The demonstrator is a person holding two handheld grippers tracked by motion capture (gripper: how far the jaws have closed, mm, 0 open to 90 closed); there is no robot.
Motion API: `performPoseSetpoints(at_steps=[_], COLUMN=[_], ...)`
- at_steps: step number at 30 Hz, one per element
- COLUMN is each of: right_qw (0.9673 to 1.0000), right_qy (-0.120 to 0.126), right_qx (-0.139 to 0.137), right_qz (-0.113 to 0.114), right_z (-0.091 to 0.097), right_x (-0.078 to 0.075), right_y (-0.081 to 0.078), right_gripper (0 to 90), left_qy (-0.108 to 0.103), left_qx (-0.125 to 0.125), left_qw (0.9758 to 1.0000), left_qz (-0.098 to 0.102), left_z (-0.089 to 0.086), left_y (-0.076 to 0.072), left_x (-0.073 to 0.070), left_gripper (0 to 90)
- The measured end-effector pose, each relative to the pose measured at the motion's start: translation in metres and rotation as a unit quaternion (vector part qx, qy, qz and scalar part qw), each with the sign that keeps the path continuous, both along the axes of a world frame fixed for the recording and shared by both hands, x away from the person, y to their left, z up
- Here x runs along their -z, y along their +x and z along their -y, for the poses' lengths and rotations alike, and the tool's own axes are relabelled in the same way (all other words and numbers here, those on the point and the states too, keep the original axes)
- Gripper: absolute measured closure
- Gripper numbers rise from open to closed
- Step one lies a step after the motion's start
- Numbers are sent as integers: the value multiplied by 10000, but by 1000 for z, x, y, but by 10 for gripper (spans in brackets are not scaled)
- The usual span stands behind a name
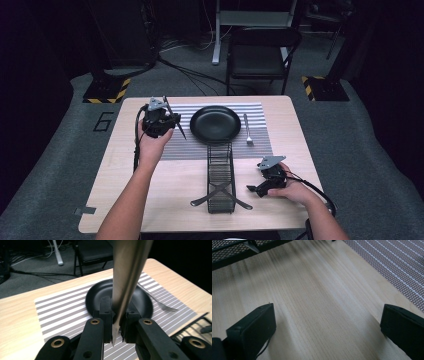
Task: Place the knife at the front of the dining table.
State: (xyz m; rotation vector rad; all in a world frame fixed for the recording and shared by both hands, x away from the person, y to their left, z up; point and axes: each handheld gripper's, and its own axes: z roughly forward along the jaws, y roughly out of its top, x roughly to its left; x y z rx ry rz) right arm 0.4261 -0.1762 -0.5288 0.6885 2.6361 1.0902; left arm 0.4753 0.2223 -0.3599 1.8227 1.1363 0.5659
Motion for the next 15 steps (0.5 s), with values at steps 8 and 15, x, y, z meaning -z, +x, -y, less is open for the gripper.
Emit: performPoseSetpoints(at_steps=[8, 15], right_qw=[10000, 10000], right_qy=[3, 0], right_qx=[2, -3], right_qz=[-13, 1], right_z=[0, 0], right_x=[0, 0], right_y=[0, 0], right_gripper=[0, 0], left_qy=[144, 362], left_qx=[-343, -493], left_qw=[9992, 9978], left_qz=[-149, -253], left_z=[-18, -24], left_y=[7, 10], left_x=[20, 30], left_gripper=[812, 812])
